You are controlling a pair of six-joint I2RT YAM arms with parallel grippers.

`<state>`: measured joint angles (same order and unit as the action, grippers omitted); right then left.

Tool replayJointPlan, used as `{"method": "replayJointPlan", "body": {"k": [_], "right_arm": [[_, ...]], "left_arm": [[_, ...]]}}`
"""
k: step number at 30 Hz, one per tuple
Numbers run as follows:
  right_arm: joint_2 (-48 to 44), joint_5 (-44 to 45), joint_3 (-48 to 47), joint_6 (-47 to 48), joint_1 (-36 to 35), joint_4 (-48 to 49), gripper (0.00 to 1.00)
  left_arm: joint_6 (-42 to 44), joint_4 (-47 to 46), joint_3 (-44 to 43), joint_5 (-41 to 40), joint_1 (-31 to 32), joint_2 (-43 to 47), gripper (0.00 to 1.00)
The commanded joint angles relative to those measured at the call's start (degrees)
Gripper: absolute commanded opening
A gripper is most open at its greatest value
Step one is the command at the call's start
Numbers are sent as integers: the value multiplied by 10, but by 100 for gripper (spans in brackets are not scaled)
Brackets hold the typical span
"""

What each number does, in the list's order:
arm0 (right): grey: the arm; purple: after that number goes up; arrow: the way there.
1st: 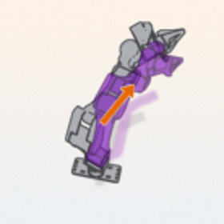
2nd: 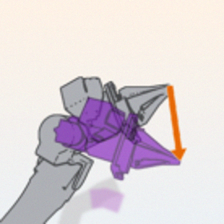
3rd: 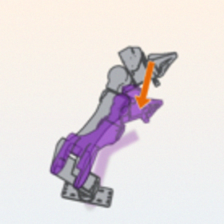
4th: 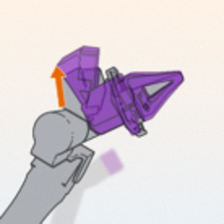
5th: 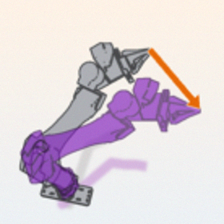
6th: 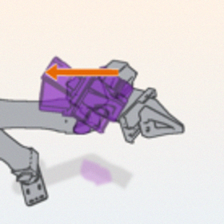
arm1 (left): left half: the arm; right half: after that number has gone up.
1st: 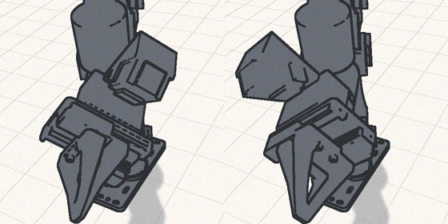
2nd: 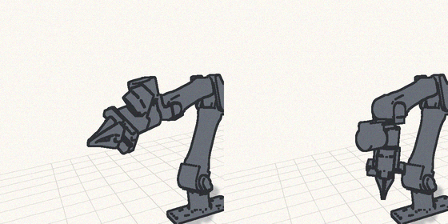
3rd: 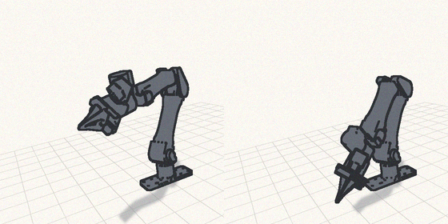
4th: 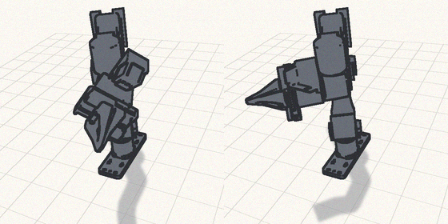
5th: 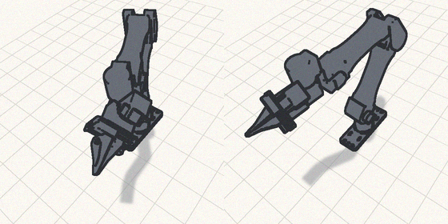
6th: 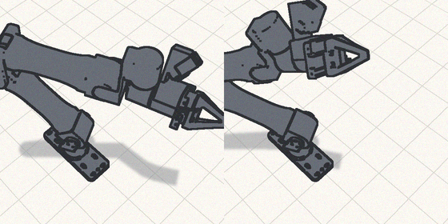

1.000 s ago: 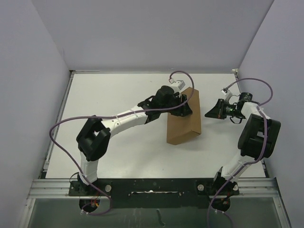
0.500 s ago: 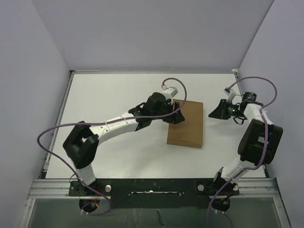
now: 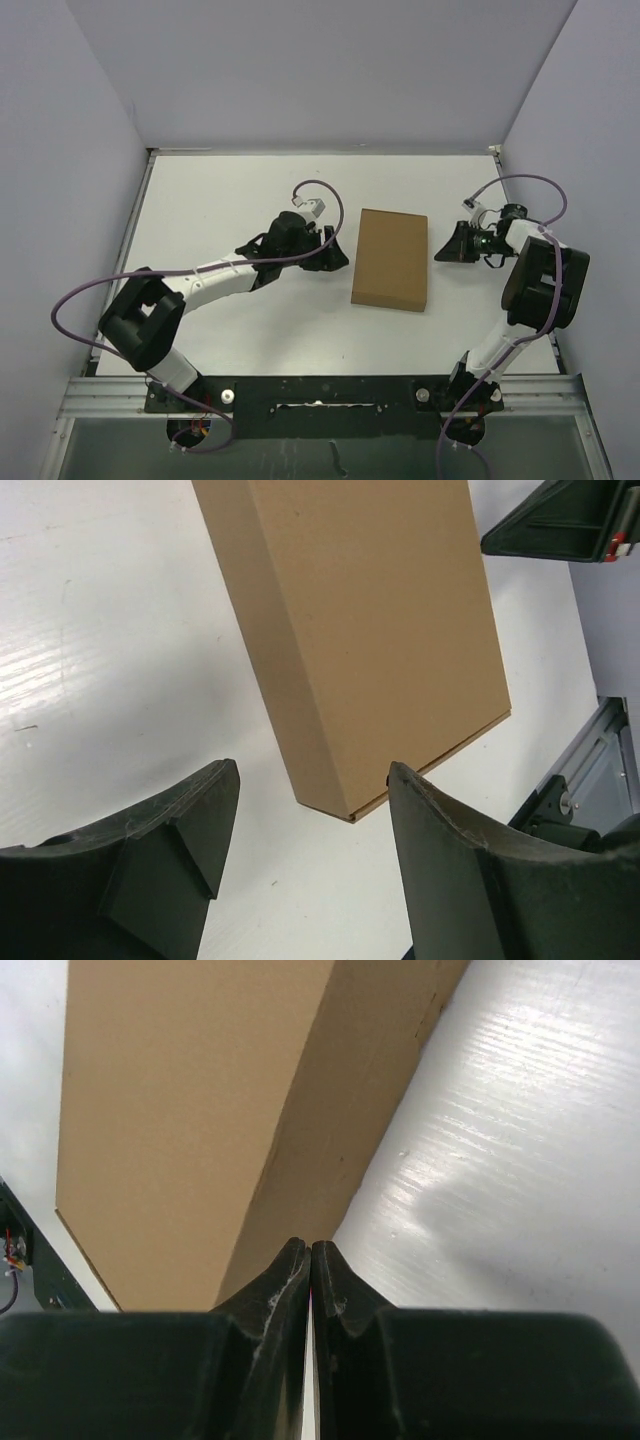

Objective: Fold the paper box

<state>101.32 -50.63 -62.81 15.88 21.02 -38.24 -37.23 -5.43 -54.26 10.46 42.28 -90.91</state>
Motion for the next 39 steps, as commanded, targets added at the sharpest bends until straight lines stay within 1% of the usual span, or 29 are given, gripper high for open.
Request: {"method": "replayJointPlan", "body": {"k": [1,7,12,16,19,24,27,29,33,39], "right_arm": [[15,7,1,-11,-21,7,4],[50,-8,-3,-1,-26,-7,3],[63,-18,-5,2,-32,-10,3],[65,-20,-3,5,-49,-11,3],[62,-33,0,6,-65,-10,3],[53,-56,8,4,-105,-4,3],[54,-54,7,3,-135,0,4],[56,-47,2,4,-142,0,4],[44,-26,-7,19,-134,-13,5],[-35,-4,-2,47,-94,-12,5]], "left_arm": [[-20,-77,-3,25,-4,-1,60],[-21,-81,-56,57,-6,-70,60],[-14,-69,-85,63,-7,-104,60],[-9,-62,-101,69,-9,-127,60],[-7,-61,-111,75,-10,-146,57],[-2,-50,-124,88,-25,-167,56],[-5,-71,-98,93,-38,-156,56],[-6,-78,-83,95,-47,-143,56],[14,-49,-73,63,-57,-90,59],[62,-2,-42,-6,-69,24,66]]}}
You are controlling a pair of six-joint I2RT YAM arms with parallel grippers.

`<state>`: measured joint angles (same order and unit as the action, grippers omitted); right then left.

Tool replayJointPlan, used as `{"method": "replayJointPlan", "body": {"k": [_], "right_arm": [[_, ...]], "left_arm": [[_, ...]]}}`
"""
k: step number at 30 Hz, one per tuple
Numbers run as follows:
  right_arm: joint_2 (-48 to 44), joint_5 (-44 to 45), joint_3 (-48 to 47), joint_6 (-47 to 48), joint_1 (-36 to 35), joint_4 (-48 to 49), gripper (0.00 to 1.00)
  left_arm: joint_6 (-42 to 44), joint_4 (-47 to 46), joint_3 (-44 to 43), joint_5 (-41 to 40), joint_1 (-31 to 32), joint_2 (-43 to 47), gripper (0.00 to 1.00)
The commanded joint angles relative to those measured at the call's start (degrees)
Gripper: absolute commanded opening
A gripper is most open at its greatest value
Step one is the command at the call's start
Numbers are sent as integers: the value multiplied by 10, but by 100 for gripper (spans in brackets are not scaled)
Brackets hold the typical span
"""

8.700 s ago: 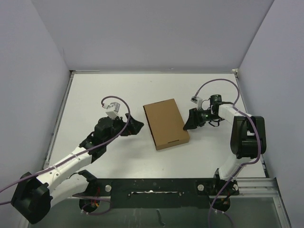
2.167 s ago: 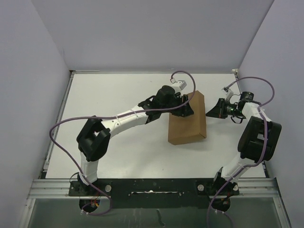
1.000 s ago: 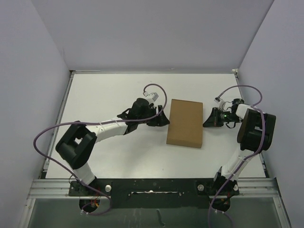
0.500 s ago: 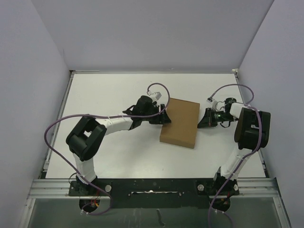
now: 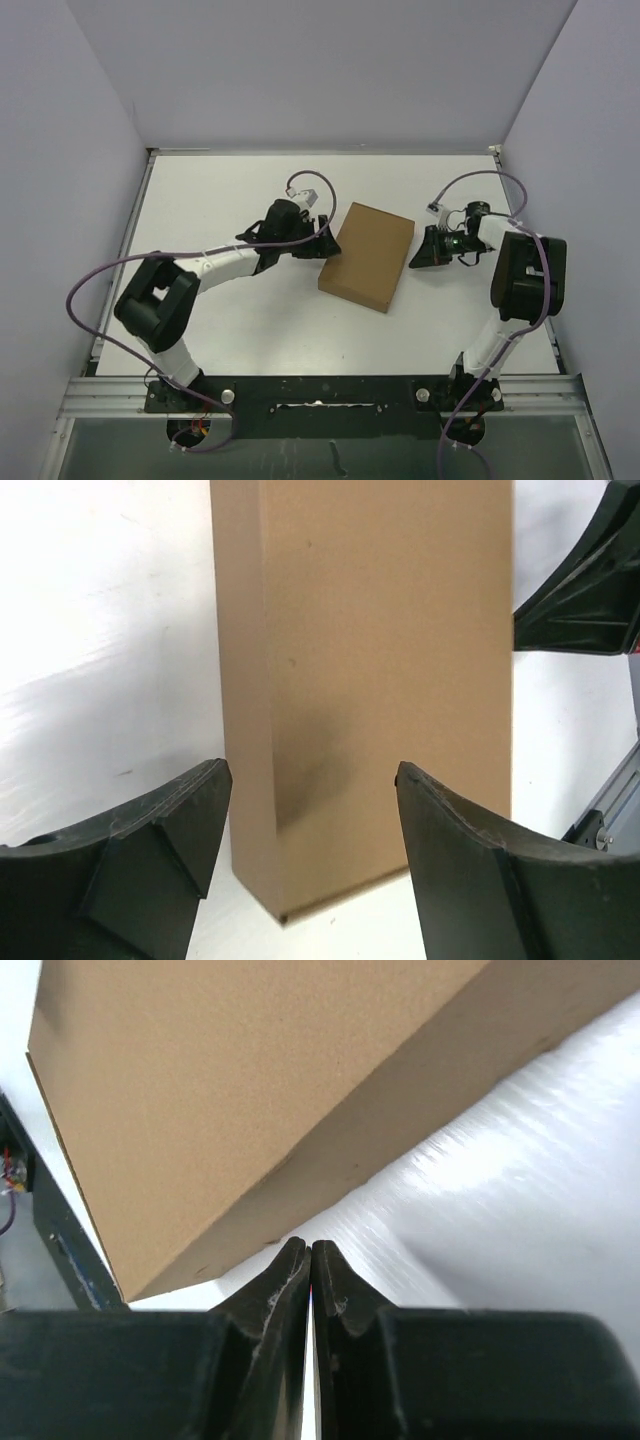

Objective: Fold the paper box

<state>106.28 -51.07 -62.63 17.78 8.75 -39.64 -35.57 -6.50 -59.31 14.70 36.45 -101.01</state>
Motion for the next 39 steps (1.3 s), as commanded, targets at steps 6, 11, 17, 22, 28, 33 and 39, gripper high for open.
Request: {"method": "replayJointPlan", "body": {"k": [6,11,17,22,28,33,39], "right_arm": [[-170,-8,1,52,51,2,7],[-233,-14,-25,76,62,-25,12],[-291,-43,-98,90,75,-72,24],[-323,-67,-195,93,79,-106,41],[-367,-77,-289,86,80,-105,86],[-402,-38,-323,0,81,-62,98],[-407,-23,-357,-118,82,-40,98]], "left_arm": [[71,20,79,-91,-19,283,84],[55,38,133,-114,-27,402,98],[-5,105,141,-112,-48,522,98],[-20,181,74,-80,-77,564,98],[1,235,-11,-62,-81,561,98],[21,276,-52,-50,-81,559,98],[37,286,-71,-39,-81,568,98]]}}
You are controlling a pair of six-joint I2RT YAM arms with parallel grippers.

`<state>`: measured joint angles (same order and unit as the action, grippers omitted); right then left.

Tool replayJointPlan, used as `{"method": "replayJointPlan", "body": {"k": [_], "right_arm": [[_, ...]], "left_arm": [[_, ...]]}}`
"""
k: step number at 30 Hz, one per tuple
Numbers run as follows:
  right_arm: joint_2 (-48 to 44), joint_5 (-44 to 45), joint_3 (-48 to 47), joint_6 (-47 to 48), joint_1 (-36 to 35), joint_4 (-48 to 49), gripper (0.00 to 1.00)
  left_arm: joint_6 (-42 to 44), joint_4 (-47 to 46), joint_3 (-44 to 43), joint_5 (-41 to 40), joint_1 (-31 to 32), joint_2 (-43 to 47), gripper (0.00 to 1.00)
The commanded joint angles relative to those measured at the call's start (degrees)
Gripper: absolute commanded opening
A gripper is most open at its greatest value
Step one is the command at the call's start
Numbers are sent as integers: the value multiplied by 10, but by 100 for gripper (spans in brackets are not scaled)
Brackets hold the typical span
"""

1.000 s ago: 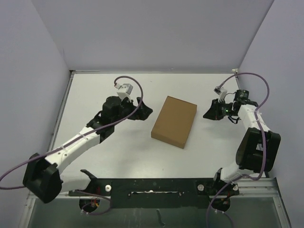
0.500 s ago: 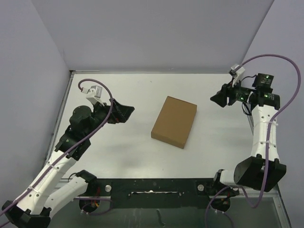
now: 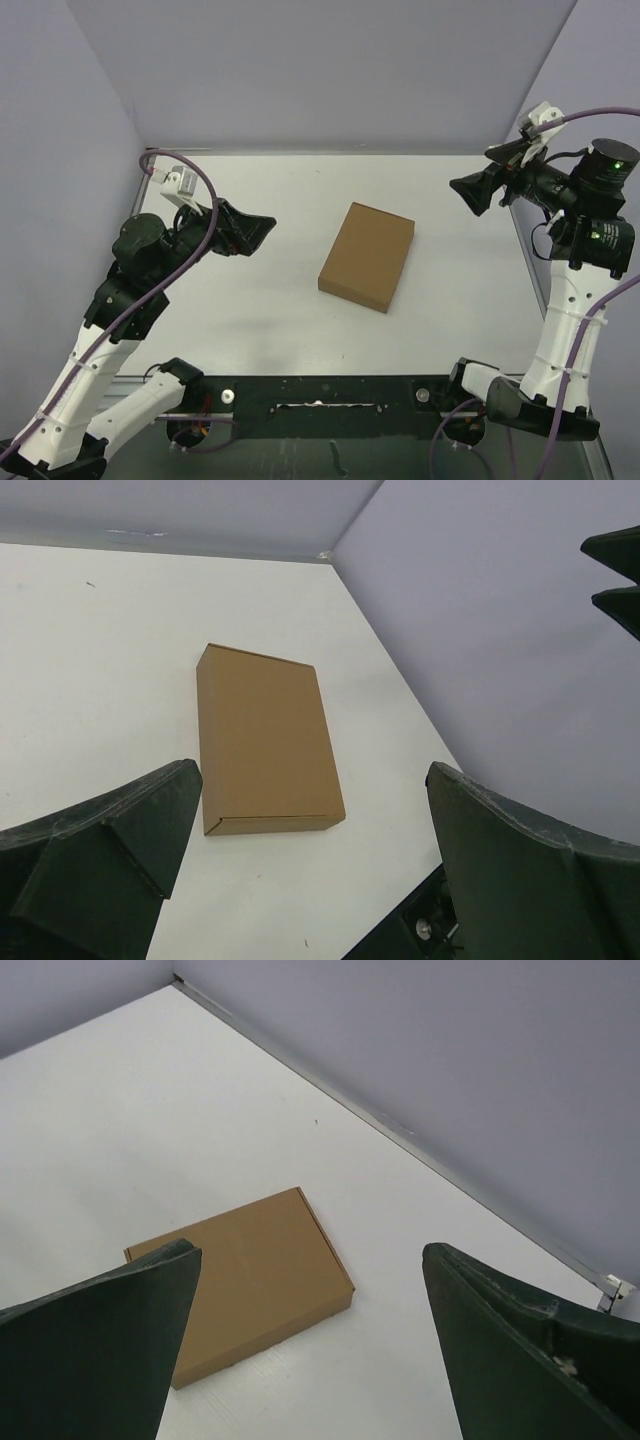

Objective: Fold the paper box

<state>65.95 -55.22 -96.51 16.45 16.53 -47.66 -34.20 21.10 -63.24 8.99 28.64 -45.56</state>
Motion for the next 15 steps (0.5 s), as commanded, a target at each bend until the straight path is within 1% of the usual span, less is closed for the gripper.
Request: {"method": "replayJointPlan", "body": {"k": [1,3,7,10,15], "right_arm": [[-5,23,-20,-123,4,48,98],[-6,38,-28,-139,8,50,98],[-8,33,-41,-127,9,38,98],[-16,34,-36,-138,9,39,98],[-28,60,-29,-166,9,46,98]], "left_arm": [[27,13,-33,17,-3,15,98],[31,16,-34,16,-4,17,98],[28,13,-32,15,-4,25,98],[28,14,-32,15,-4,28,98],[30,16,-33,14,-4,29,98]]}}
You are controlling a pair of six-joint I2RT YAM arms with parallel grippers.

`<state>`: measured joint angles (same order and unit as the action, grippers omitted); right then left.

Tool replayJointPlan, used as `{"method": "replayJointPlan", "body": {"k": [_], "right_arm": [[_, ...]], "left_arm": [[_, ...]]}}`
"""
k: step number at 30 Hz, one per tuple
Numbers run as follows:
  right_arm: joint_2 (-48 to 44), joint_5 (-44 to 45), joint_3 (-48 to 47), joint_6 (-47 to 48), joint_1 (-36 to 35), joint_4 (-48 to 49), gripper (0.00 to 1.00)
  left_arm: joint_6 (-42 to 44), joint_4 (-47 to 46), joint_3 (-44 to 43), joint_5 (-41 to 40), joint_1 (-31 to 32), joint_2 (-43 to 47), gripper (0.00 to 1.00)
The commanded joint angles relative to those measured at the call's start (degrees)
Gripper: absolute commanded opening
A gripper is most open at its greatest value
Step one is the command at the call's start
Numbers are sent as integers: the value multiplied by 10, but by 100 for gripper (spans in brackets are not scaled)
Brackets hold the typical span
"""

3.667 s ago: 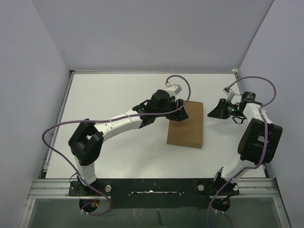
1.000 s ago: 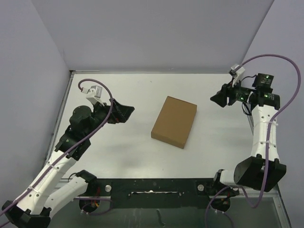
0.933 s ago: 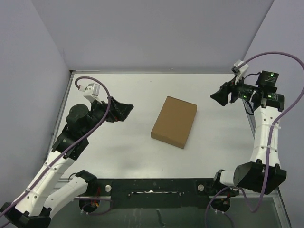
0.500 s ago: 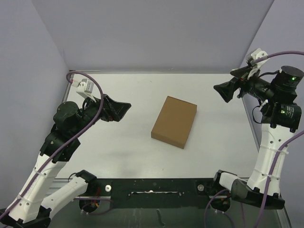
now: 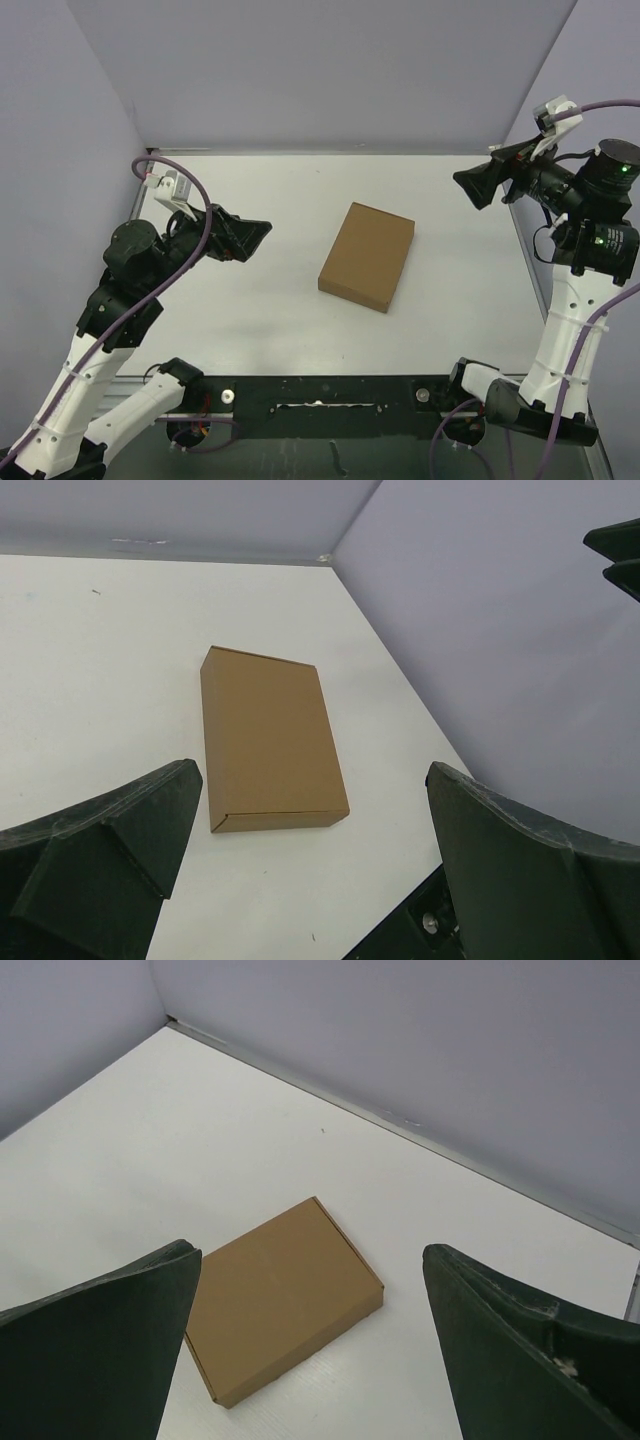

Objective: Fold the paper box

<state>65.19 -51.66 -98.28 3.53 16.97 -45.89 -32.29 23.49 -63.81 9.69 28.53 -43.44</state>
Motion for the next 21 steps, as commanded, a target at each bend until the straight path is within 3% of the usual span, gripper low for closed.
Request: {"method": "replayJointPlan", "body": {"k": [1,7,21], "right_arm": [[-23,34,-9,-45,5,31,98],[-33,78,-7,-79,4,39,98],[-40,75,7,-69,3,48,98]], "left_arm": [[11,-8,-27,7,-3,8,98],[7,-14,-19,9,-3,9,98],[5,-19,-6,6,-4,6,98]]}}
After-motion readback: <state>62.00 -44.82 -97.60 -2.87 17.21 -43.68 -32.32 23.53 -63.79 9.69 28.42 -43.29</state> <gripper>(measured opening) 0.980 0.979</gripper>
